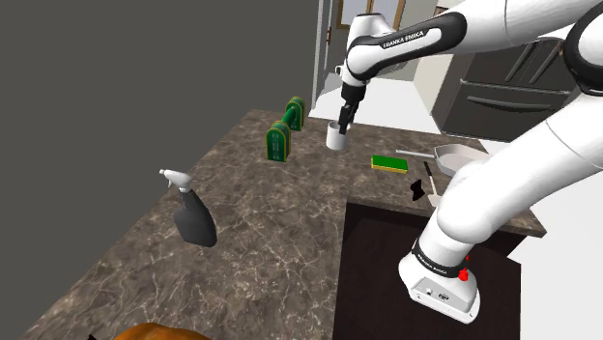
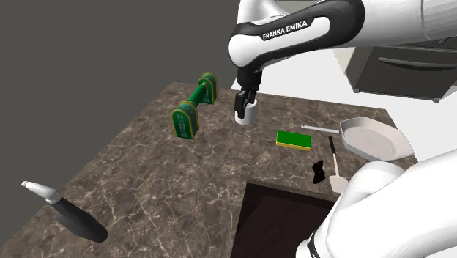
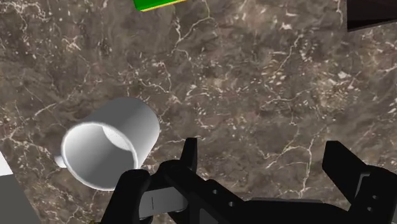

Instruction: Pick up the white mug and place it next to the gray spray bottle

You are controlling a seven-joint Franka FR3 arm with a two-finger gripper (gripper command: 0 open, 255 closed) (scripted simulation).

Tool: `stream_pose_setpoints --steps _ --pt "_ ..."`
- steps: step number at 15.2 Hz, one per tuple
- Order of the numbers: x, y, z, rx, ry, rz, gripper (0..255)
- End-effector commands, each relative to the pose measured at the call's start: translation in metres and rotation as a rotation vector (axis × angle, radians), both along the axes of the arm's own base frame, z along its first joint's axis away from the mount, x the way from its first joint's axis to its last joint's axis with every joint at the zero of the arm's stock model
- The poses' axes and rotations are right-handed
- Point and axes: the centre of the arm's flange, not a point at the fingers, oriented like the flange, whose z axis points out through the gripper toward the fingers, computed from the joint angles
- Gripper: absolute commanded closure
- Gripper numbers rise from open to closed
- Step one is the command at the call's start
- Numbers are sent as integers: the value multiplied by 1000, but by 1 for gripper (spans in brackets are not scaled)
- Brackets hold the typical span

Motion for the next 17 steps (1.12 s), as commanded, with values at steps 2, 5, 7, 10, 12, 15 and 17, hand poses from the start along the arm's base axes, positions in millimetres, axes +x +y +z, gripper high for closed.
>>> stream_pose_setpoints --steps 2,5,7,10,12,15,17 --pt "21 -31 -19 9 -18 6 0" --pt "40 -60 -38 20 -34 12 0" --pt "53 -79 -51 28 -45 16 0" --pt "73 -108 -70 39 -62 22 0" --pt "83 -122 -80 45 -70 25 0" --pt "85 -122 -95 45 -70 25 0" --pt "86 -122 -106 45 -70 25 0"
